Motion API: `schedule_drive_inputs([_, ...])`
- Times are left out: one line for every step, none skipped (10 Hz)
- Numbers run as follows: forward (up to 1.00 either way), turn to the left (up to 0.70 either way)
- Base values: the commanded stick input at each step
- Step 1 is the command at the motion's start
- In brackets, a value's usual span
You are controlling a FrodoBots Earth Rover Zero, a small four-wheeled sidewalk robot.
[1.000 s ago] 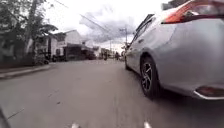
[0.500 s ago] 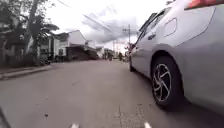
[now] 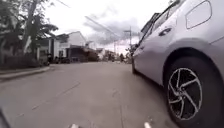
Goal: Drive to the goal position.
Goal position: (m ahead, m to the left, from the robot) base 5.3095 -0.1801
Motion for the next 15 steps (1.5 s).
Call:
schedule_drive_inputs([0.70, -0.16])
schedule_drive_inputs([0.70, -0.08])
schedule_drive_inputs([0.70, 0.00])
schedule_drive_inputs([0.70, 0.00])
schedule_drive_inputs([0.70, 0.00])
schedule_drive_inputs([0.70, 0.00])
schedule_drive_inputs([0.70, 0.04])
schedule_drive_inputs([0.70, 0.09])
schedule_drive_inputs([0.70, 0.14])
schedule_drive_inputs([0.70, 0.20])
schedule_drive_inputs([0.70, 0.25])
schedule_drive_inputs([0.70, 0.31])
schedule_drive_inputs([0.70, 0.35])
schedule_drive_inputs([0.70, 0.34])
schedule_drive_inputs([0.70, 0.23])
